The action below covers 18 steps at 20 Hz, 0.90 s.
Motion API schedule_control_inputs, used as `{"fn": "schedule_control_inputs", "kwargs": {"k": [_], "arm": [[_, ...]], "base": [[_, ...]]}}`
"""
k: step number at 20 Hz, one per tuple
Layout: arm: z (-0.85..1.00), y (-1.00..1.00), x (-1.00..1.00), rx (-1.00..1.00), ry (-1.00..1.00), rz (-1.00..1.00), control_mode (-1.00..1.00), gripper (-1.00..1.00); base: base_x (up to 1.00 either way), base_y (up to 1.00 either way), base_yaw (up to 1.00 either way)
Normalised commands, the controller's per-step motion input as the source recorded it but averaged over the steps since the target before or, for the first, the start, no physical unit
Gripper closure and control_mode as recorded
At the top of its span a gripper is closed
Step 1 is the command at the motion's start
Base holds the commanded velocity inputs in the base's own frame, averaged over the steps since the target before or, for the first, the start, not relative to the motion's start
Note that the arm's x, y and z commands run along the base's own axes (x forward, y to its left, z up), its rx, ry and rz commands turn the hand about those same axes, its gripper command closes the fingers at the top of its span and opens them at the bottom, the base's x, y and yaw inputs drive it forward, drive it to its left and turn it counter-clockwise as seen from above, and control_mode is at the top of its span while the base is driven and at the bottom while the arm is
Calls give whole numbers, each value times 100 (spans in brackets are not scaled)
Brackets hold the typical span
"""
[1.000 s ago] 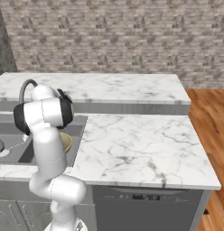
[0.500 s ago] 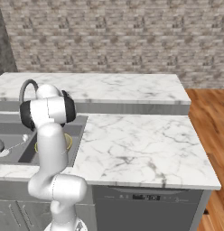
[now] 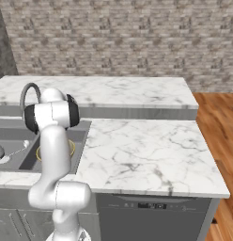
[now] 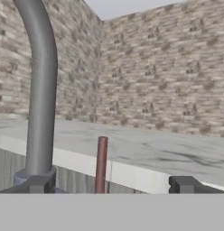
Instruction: Pick the kettle and bowl and place them in the sink. Then turn on the water.
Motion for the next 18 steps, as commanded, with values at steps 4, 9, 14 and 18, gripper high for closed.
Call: {"fn": "schedule_control_inputs", "kwargs": {"k": [4,9,14,18], "arm": [[-29,13,18,0,0,-5,-100,-100],[-25,30,15,0,0,-1,-100,-100],[-7,35,10,0,0,0,-100,-100],[0,14,17,0,0,-4,-100,-100]], "base": [[0,0,0],[0,0,0],[0,0,0],[0,0,0]]}}
